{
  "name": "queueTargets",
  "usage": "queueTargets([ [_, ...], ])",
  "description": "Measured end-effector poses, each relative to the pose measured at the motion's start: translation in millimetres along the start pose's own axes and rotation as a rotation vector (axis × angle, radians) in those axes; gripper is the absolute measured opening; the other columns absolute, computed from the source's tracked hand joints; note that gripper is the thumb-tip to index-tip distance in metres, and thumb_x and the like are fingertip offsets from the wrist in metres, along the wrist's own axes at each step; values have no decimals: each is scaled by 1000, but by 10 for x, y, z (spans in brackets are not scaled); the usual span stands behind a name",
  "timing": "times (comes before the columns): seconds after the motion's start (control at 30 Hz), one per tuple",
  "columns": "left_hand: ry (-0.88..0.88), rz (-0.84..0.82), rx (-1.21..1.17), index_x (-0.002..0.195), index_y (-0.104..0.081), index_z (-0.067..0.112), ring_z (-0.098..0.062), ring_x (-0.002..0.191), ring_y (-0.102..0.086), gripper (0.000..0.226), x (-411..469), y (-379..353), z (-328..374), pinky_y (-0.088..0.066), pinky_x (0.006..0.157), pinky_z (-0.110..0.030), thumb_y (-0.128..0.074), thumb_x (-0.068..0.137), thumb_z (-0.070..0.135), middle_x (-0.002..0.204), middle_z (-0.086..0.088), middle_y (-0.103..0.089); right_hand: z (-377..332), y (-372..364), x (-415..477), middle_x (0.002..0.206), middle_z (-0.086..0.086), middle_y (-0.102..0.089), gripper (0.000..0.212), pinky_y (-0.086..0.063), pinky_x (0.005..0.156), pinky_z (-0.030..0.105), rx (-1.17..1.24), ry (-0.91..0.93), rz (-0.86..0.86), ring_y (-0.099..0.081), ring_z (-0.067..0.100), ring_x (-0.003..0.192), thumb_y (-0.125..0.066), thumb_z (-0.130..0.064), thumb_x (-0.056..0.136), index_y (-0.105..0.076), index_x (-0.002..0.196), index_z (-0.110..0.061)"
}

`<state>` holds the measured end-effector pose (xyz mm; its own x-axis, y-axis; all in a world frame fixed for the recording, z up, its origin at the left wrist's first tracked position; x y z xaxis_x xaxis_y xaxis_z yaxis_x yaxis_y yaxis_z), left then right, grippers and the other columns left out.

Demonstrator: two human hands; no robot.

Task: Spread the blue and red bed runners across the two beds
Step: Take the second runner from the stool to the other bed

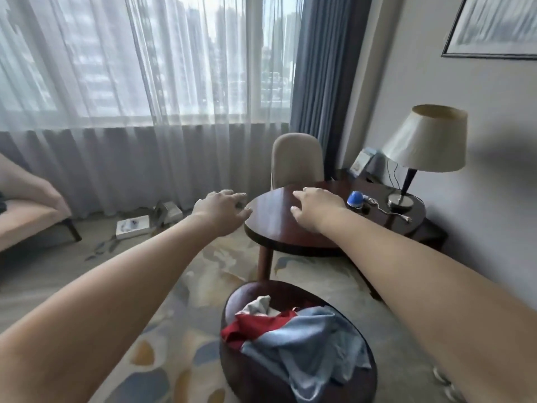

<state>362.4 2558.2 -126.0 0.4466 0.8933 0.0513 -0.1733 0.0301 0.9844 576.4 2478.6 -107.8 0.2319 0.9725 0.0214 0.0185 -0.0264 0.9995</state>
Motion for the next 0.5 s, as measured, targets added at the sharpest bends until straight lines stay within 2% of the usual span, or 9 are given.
queueTargets([
  [0.17,-66,-97,-2,154,-35,42,-25,144,-38,65,500,-751,160,-43,106,-50,-39,96,70,158,10,-40,247,-599,368,157,1,-41,51,-41,109,46,36,-59,-79,-44,31,138,-42,-47,101,-45,148,-29],
  [0.3,-182,-208,4,153,-38,40,-25,143,-38,63,765,-1615,177,-40,110,-52,-37,97,68,157,6,-42,292,-1543,435,163,-1,-32,55,-41,108,45,1,-93,-168,-42,31,139,-42,-42,102,-34,155,-31],
  [0.4,-241,-331,31,150,-41,42,-28,143,-38,59,894,-2242,122,-35,112,-60,-29,99,68,157,5,-42,268,-2206,449,163,-3,-33,52,-41,109,44,33,-153,-259,-42,29,140,-44,-38,101,-41,153,-32],
  [0.5,-360,-405,133,151,-39,40,-30,142,-37,59,1033,-2805,33,-33,111,-61,-27,101,66,157,-1,-42,233,-2682,554,161,-3,-37,49,-44,107,44,93,-208,-297,-44,29,137,-46,-34,101,-46,150,-29],
])
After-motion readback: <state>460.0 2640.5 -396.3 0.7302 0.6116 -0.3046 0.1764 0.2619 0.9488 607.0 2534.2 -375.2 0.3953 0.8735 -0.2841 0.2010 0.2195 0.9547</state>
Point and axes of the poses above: each hand's wrist, its own x-axis towards the middle knuckle, its own y-axis out of the back of the hand, z = x × y, the point moved 2 cm from there along x, towards the middle knuckle
